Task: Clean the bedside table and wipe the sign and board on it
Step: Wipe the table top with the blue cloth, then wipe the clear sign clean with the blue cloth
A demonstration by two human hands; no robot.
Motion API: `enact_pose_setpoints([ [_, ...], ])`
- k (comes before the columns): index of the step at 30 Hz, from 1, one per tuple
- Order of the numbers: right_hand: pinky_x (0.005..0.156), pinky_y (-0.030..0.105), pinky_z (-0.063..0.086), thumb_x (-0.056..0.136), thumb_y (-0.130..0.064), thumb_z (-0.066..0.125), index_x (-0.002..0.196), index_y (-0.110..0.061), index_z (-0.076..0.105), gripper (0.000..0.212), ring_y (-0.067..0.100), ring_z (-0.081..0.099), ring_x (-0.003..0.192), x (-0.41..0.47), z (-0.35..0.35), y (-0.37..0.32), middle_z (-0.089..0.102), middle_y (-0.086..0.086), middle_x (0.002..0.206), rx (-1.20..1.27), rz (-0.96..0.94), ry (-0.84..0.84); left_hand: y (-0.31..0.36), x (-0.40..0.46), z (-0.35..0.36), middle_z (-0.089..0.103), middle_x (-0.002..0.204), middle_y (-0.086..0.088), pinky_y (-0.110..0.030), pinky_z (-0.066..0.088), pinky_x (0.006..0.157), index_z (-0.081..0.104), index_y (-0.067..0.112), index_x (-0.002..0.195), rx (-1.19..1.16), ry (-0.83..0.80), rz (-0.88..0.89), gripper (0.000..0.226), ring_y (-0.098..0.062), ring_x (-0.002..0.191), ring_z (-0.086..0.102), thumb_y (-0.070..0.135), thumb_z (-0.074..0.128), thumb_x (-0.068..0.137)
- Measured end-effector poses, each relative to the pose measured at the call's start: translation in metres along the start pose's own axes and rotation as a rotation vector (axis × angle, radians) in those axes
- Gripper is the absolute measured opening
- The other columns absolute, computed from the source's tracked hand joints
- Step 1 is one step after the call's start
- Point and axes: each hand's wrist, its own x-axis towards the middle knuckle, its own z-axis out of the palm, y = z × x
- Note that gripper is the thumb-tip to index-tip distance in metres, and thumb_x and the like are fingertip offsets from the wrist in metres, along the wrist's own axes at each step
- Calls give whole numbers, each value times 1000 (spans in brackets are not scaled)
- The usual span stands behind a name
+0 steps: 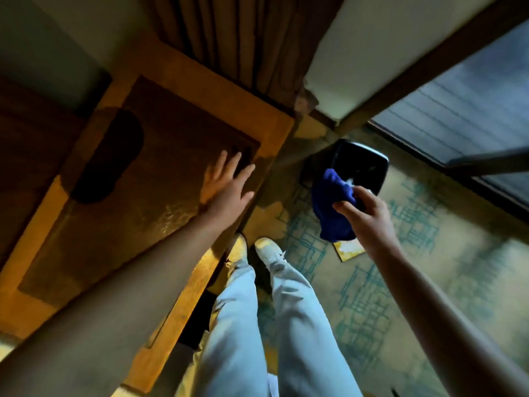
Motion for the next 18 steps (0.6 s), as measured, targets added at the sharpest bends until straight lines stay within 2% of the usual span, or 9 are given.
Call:
enact_pose_setpoints([
  [2,61,36,41,70,-29,68,89,-5,66,30,14,50,68,-12,-11,25,62,9,71,-63,55,63,9,23,13,-4,169,-1,-58,3,122,17,37,157,324,-179,166,73,-31,154,-10,48,56,96],
  [4,62,39,43,70,-31,68,86,-9,67,27,13,50,67,-28,-18,52,63,10,71,-82,101,101,18,41,25,-10,168,-5,-60,2,122,12,33,158,462,-265,218,79,-33,153,-13,48,57,95],
  [6,63,36,44,70,-32,67,85,-12,67,25,12,51,66,-46,-22,77,65,7,72,-92,168,135,24,54,34,-13,167,-10,-59,3,122,8,27,159,530,-285,200,85,-35,152,-14,48,59,94],
  [9,58,25,42,70,-29,67,80,-21,65,13,2,50,60,-73,-24,107,63,-11,65,-84,247,178,22,61,44,-20,163,-17,-56,4,123,-3,19,158,626,-318,217,98,-35,151,-16,49,62,92],
  [12,56,20,40,73,-27,69,83,-21,65,12,2,50,59,-94,-27,128,62,-9,68,-79,307,234,17,60,48,-30,159,-19,-55,8,123,-13,17,156,656,-319,241,107,-35,150,-20,52,63,89],
  [14,55,15,39,79,-17,74,87,-22,66,12,3,52,61,-104,-27,139,65,-8,72,-88,320,246,18,61,49,-32,158,-19,-56,9,122,-14,17,156,658,-330,243,110,-36,149,-21,51,65,88],
  [18,64,26,46,85,-10,73,94,-23,66,17,11,59,70,-110,-29,152,69,-5,82,-34,325,280,26,60,46,-39,155,-18,-56,9,122,-6,24,158,678,-375,227,103,-35,146,-27,50,66,88],
])
